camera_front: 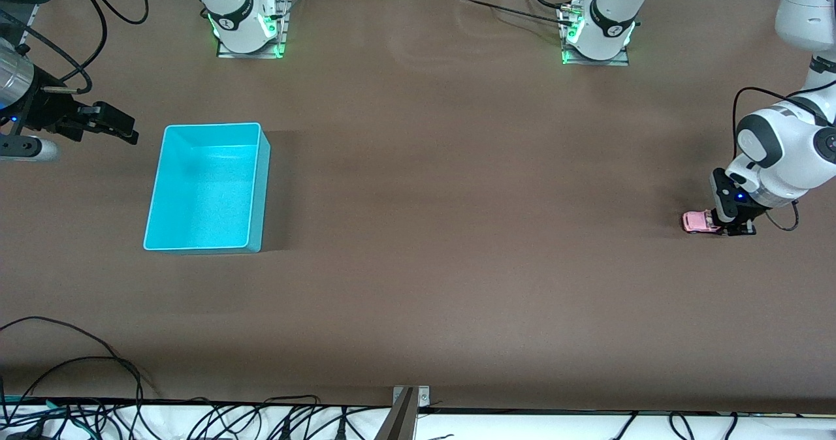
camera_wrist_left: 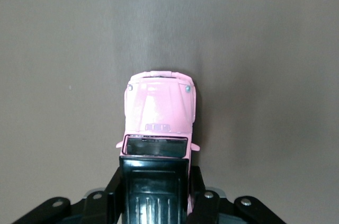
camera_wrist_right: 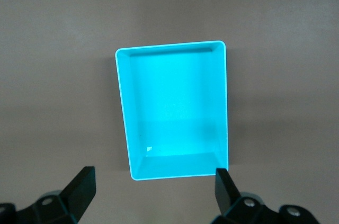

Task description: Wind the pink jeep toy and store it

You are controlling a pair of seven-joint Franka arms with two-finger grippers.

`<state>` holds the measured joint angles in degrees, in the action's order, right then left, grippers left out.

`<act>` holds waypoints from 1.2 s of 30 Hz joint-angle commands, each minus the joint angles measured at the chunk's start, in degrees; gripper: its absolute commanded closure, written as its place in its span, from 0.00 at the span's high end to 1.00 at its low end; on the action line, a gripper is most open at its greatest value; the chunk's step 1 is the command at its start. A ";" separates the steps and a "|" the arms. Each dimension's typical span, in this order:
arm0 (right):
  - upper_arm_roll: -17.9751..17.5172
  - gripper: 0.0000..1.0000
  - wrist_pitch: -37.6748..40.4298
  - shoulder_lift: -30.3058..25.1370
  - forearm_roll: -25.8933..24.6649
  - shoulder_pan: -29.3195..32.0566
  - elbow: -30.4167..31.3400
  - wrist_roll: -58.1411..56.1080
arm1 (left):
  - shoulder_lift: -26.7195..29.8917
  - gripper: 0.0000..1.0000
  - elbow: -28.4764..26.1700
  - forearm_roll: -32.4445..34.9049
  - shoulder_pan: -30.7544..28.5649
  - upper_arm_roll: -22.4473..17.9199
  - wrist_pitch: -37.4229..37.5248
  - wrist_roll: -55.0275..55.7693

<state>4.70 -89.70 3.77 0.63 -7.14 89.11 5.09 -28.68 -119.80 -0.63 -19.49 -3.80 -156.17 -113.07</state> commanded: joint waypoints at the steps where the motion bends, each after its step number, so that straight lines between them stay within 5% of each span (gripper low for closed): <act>1: -0.04 1.00 1.02 -0.25 -0.28 0.19 -0.78 -0.96 | -5.68 0.01 1.59 1.16 -2.30 0.02 -0.19 -3.20; 36: -0.04 1.00 1.02 -0.25 -0.28 0.19 -0.78 -0.96 | -7.79 0.02 5.90 1.16 -8.02 0.02 0.78 -9.01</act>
<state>4.70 -89.70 3.77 0.63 -7.14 89.11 5.08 -31.92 -114.60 -0.63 -26.13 -3.60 -156.14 -120.22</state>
